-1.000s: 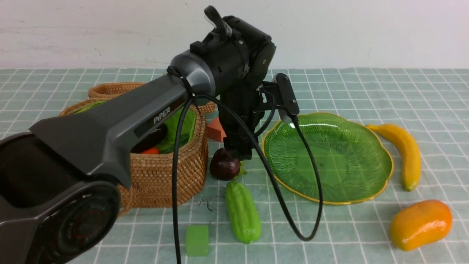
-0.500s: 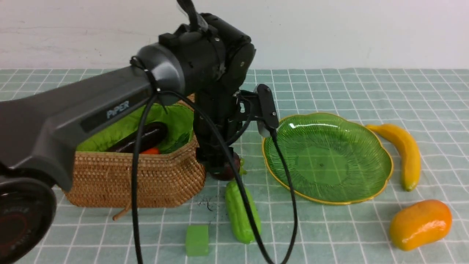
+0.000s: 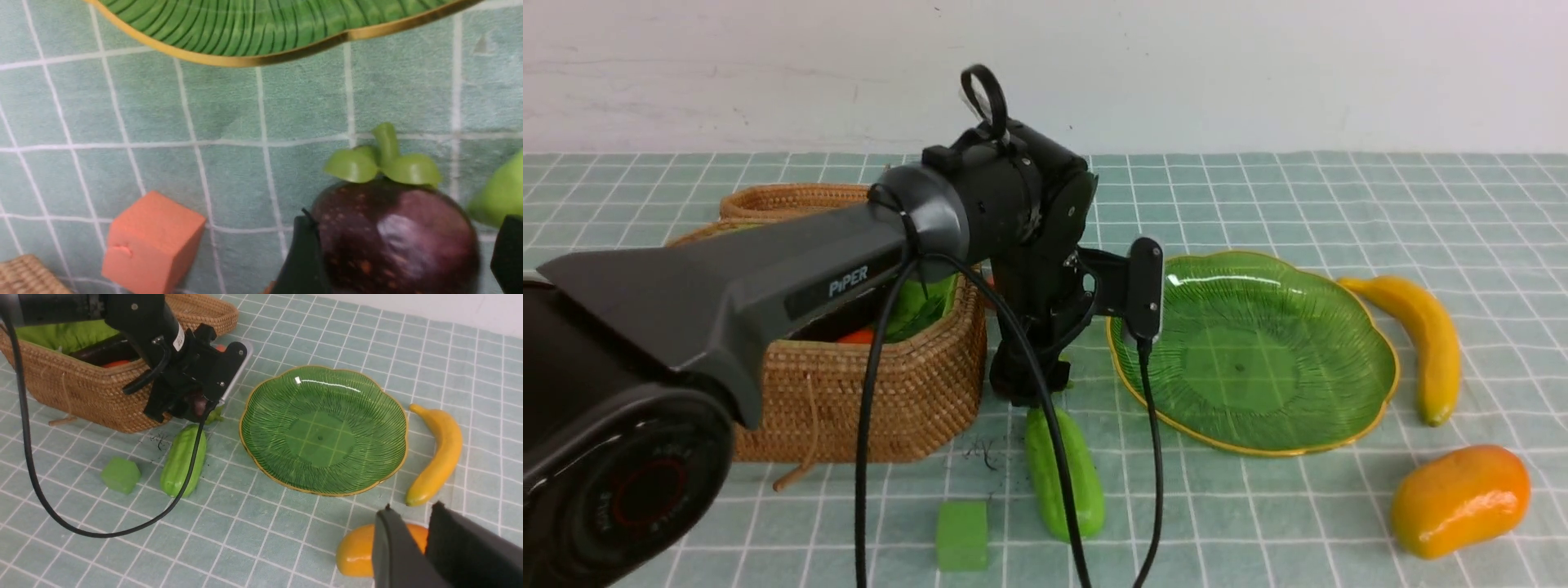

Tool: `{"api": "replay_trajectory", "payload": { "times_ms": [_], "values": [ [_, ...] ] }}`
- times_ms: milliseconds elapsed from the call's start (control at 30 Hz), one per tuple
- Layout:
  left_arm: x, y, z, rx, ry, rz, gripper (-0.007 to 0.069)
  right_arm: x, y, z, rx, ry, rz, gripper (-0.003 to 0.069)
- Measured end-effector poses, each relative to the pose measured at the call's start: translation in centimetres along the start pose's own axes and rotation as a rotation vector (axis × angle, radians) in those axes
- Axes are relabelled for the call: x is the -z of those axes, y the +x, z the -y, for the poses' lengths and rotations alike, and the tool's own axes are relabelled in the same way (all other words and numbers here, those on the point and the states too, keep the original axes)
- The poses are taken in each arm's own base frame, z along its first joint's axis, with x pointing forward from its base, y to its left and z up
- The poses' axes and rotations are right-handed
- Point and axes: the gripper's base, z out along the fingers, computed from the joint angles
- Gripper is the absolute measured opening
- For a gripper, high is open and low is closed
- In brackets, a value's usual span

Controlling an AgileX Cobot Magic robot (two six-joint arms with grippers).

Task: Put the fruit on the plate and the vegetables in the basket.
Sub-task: Grab a mangosteen with your left arm and put it on the plate on the right

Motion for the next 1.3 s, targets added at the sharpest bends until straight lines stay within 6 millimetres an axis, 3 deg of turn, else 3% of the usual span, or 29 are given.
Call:
{"api": "replay_trajectory", "payload": {
  "times_ms": [500,700,1033,1133,1300],
  "values": [
    [-1.6,0.3,-0.1,-0.023,-0.034,-0.049,0.0560,0.0,0.0,0.0,0.005,-0.003,0.000,0.0141],
    [-1.6,0.3,-0.1,-0.003,-0.036,-0.054,0.0513,0.0,0.0,-0.1,0.004,-0.006,0.000,0.0141],
    [-1.5,0.3,-0.2,0.032,-0.036,-0.053,0.0513,0.0,0.0,0.1,0.013,0.009,0.000,0.0143],
    [-0.9,0.1,-0.5,0.106,-0.065,-0.018,0.0513,0.0,0.0,0.2,0.022,0.026,0.001,0.0144],
    [2.8,-0.8,-1.9,0.221,-0.194,0.116,0.0513,0.0,0.0,0.3,0.024,0.030,0.001,0.0148]
  ]
}}
